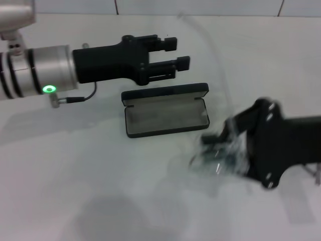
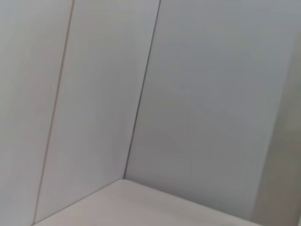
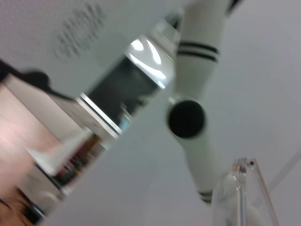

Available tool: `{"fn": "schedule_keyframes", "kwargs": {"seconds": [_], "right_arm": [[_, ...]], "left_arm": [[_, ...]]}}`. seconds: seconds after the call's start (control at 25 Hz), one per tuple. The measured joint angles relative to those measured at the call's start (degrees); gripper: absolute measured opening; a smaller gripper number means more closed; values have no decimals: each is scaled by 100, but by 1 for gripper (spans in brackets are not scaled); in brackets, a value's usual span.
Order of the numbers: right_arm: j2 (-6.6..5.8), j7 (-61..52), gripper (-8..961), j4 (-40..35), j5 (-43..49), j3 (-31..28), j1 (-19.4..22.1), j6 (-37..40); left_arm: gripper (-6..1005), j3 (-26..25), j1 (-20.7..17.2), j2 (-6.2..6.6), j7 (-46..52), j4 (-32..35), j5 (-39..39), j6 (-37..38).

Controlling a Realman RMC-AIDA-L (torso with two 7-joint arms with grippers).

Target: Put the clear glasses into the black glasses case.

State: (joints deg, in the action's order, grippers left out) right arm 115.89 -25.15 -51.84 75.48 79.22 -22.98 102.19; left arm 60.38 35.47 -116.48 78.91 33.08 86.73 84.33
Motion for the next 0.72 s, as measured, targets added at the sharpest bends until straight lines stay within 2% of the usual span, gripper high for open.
{"fn": "schedule_keyframes", "kwargs": {"seconds": [0.16,0.32,0.48,0.72], "right_arm": [[0,-233,115,242,-2,341,-275,44],[7,-624,115,768,-61,368,-631,-79],[-8,-1167,114,1177,-204,344,-917,-344],[-10,-2043,114,1185,-226,345,-992,-921]], "left_arm": [[627,5,112,-137,-164,6,52,-166],[627,-6,121,-270,-559,55,-46,-113],[627,-10,95,-303,-876,63,-137,135],[627,17,-83,-320,-1384,14,-487,398]]}}
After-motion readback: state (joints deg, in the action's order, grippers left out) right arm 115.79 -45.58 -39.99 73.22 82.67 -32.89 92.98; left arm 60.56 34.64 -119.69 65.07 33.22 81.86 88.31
